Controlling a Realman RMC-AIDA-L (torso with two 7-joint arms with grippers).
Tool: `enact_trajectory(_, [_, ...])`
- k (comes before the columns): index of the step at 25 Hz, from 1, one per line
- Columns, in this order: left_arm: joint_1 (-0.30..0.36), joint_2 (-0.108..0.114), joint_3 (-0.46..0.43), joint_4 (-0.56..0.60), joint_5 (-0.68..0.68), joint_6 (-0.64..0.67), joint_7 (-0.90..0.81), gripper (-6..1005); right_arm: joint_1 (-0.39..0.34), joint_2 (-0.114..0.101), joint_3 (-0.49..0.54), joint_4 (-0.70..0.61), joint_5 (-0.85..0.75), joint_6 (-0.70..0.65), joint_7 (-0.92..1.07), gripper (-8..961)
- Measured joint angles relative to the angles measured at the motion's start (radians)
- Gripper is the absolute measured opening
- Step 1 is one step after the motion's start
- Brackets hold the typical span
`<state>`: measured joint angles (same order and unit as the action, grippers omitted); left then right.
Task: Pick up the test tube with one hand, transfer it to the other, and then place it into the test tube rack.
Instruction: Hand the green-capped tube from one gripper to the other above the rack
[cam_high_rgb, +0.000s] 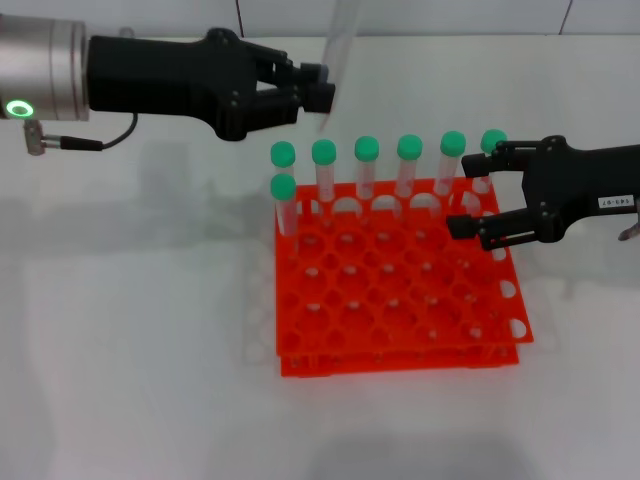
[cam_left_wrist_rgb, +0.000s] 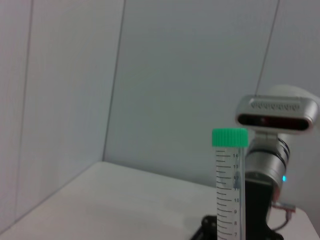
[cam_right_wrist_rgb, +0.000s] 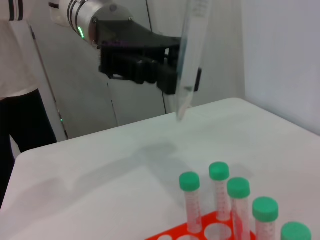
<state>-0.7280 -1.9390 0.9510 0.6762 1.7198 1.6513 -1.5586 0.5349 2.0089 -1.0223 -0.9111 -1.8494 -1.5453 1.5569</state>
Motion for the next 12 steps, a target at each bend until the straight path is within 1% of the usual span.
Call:
enact_trajectory(2, [-0.016, -0.001, 0.002, -0.004, 0.033, 0.002, -0.002, 190, -0.002, -0.001, 0.009, 0.003, 0.009, -0.001, 0.002, 826])
enact_trajectory(6, [-0.044, -0.012, 0.001, -0.006, 0.107, -0.008, -0.017, 190, -0.012, 0.000, 0.035, 0.004, 0.023, -0.006, 0.008, 825])
enact_trajectory(12, [-0.057, -0.024, 0.002, -0.006, 0.172, -0.051, -0.018, 190, -0.022, -0.006, 0.072, 0.004, 0.034, -0.005, 0.061, 824])
